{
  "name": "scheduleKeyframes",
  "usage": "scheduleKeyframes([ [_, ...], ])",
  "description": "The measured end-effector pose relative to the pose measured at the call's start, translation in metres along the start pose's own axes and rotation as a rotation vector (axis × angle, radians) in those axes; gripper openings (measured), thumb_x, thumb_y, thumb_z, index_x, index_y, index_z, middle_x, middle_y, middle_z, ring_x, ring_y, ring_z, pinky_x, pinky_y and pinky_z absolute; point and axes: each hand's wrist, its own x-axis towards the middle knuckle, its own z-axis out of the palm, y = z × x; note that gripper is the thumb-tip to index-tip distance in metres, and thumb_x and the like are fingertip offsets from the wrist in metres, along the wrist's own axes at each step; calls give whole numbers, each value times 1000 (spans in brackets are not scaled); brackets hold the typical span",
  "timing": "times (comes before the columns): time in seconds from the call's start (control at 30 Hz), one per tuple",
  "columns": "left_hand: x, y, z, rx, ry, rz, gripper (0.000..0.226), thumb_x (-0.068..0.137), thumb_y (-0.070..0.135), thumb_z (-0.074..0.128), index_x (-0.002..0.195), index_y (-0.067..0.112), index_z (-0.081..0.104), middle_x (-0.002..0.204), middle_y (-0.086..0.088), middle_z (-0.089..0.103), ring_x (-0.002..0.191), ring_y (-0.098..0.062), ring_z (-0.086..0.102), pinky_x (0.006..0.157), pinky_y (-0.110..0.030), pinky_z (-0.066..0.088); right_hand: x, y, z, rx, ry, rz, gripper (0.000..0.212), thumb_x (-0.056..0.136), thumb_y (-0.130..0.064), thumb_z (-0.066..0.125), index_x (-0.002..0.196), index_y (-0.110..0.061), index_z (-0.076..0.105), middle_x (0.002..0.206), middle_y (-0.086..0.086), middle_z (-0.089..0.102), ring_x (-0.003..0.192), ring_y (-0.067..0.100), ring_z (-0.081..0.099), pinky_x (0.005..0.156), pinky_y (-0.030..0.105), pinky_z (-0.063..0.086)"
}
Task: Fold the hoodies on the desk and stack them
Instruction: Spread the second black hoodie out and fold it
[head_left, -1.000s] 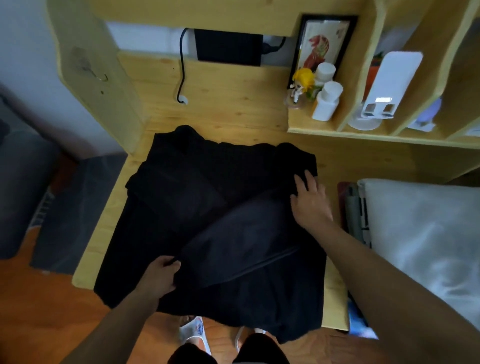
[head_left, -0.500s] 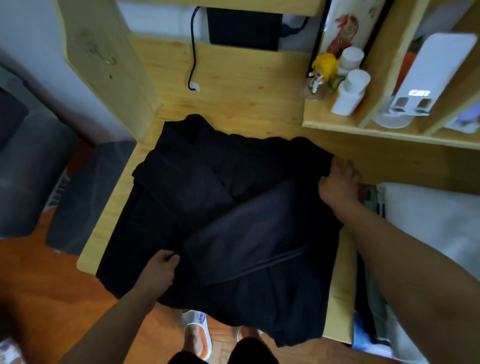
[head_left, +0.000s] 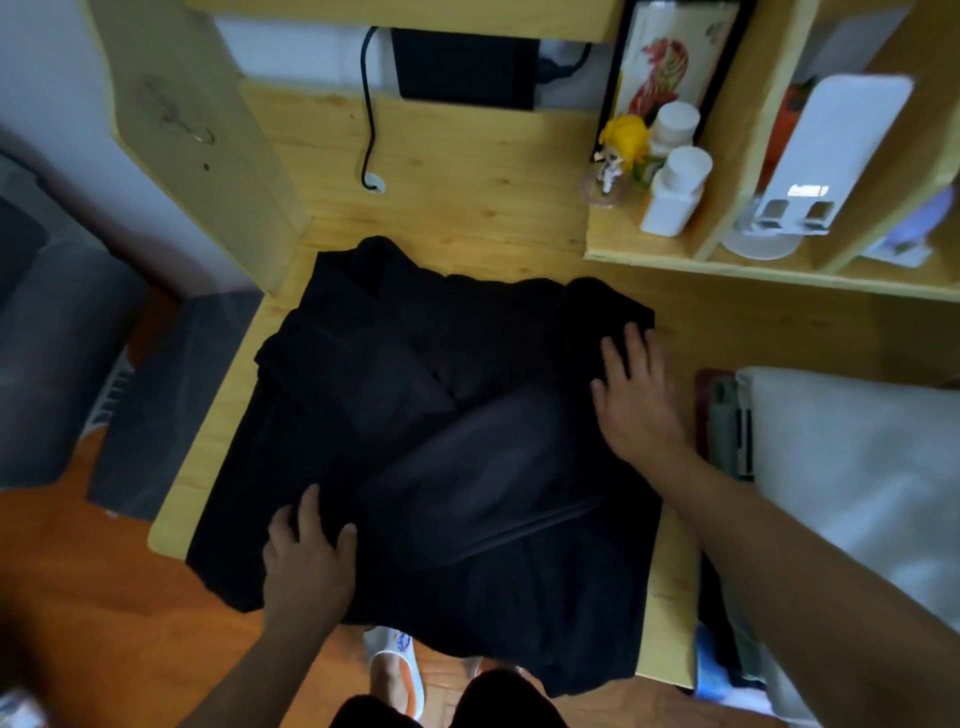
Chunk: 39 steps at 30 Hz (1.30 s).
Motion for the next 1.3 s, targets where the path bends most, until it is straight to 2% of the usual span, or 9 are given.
scheduleKeyframes([
  [0.1, -7, -12, 13, 175, -120, 89, 67, 102, 56, 40, 160, 45, 8, 168, -7, 3, 152, -41, 10, 116, -62, 28, -50, -24, 27, -80, -109, -199, 68, 102, -61, 14, 161, -27, 7, 169, 7, 3, 154, 31, -1, 123, 56, 5],
  [0.2, 3, -18, 28, 227, -256, 24, 65, 101, 65, 26, 157, 53, -4, 169, 1, -20, 154, -40, -16, 116, -73, 15, -60, -25, 47, -90, -166, -21, 74, 98, -68, 7, 160, -29, -5, 168, 2, -8, 154, 27, -11, 122, 57, -6],
  [0.3, 11, -9, 31, 227, -225, -19, 67, 99, 70, 20, 153, 56, -16, 167, 2, -29, 152, -39, -24, 116, -75, 6, -56, -31, 45, -70, -162, 18, 77, 97, -70, 10, 160, -29, -5, 168, -1, -9, 154, 26, -13, 122, 57, -5],
  [0.63, 133, -12, -25, 450, -255, 345, 64, 99, 69, 24, 150, 62, -16, 167, 8, -27, 153, -39, -24, 119, -69, -5, -124, -66, 45, -80, -235, 253, 84, 91, -76, 8, 160, -31, -3, 169, -2, -5, 153, 24, -3, 116, 49, 22],
  [0.83, 242, 48, -61, 724, -284, 668, 62, 99, 70, 18, 147, 64, -21, 165, 11, -32, 153, -36, -23, 120, -70, -1, -194, -133, 65, -28, -142, 409, 88, 85, -73, 30, 154, -19, 39, 159, 12, 35, 141, 35, 34, 100, 57, 42],
  [1.0, 218, 115, -51, 771, -47, 668, 61, 108, 50, 20, 159, 44, -13, 169, -7, -22, 152, -47, -18, 116, -75, 3, -225, -206, 71, 33, -180, 528, 92, 83, -77, 27, 156, -21, 32, 158, 16, 33, 133, 35, 36, 106, 52, 40],
  [1.1, 154, 87, -39, 426, -76, 712, 62, 107, 50, 25, 163, 37, 0, 171, -9, -11, 155, -44, -6, 120, -70, 6, -234, -230, 56, 22, -268, 508, 92, 82, -76, 27, 156, -22, 31, 150, 13, 38, 126, 33, 41, 99, 47, 46],
  [1.2, 104, 11, -33, 337, -91, 773, 64, 105, 57, 27, 162, 40, 5, 171, -9, -6, 156, -41, -3, 122, -66, 7, -229, -230, 35, 26, -324, 417, 71, 90, -65, 40, 148, -23, 39, 136, 6, 43, 122, 29, 46, 96, 44, 46],
  [1.3, 91, -75, -27, 396, -152, 611, 64, 102, 63, 17, 161, 45, 1, 172, -6, -8, 156, -38, -7, 122, -67, 8, -192, -231, 15, 88, -118, 272, 58, 95, -53, 45, 143, -22, 44, 139, 6, 43, 127, 29, 44, 100, 43, 46],
])
